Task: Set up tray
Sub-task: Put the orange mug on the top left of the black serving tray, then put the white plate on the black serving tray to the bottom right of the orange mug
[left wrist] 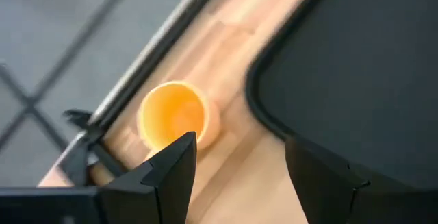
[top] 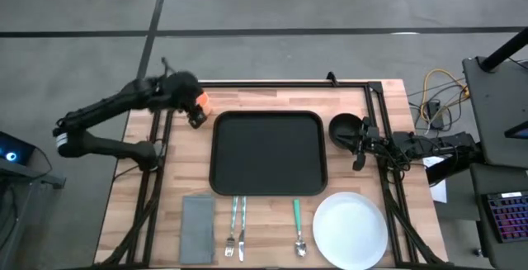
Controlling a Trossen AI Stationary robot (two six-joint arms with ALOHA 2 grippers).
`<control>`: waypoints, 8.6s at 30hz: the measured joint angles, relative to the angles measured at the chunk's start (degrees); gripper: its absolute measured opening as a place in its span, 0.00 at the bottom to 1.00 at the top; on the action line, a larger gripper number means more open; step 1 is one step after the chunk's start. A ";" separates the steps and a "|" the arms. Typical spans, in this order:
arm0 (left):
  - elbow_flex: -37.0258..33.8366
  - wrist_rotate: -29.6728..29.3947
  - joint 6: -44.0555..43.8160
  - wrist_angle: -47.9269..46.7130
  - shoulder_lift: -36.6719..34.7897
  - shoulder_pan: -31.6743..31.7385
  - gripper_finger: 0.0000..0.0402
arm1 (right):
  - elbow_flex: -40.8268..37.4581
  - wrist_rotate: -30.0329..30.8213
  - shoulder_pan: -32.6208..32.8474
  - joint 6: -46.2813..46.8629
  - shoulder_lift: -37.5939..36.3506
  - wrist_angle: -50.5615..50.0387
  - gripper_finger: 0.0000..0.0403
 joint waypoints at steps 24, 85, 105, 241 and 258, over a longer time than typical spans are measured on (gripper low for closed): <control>-11.41 10.44 15.58 11.43 19.53 19.34 0.50 | 0.01 -3.79 0.00 0.40 0.00 -0.43 0.12; 6.76 15.32 7.24 3.51 38.91 -3.51 0.00 | 0.00 -13.20 0.01 3.37 0.00 -0.54 0.12; 14.32 15.61 6.54 5.03 25.04 -6.01 0.23 | 1.47 -7.72 0.00 0.80 0.00 -4.21 0.15; -23.94 7.53 -6.57 41.96 -10.30 -28.71 0.24 | 61.32 -7.22 24.75 54.89 64.53 -59.37 0.02; -23.93 7.53 -6.42 41.86 -10.17 -28.71 0.24 | 58.29 -29.37 -8.02 20.30 65.61 -42.20 0.02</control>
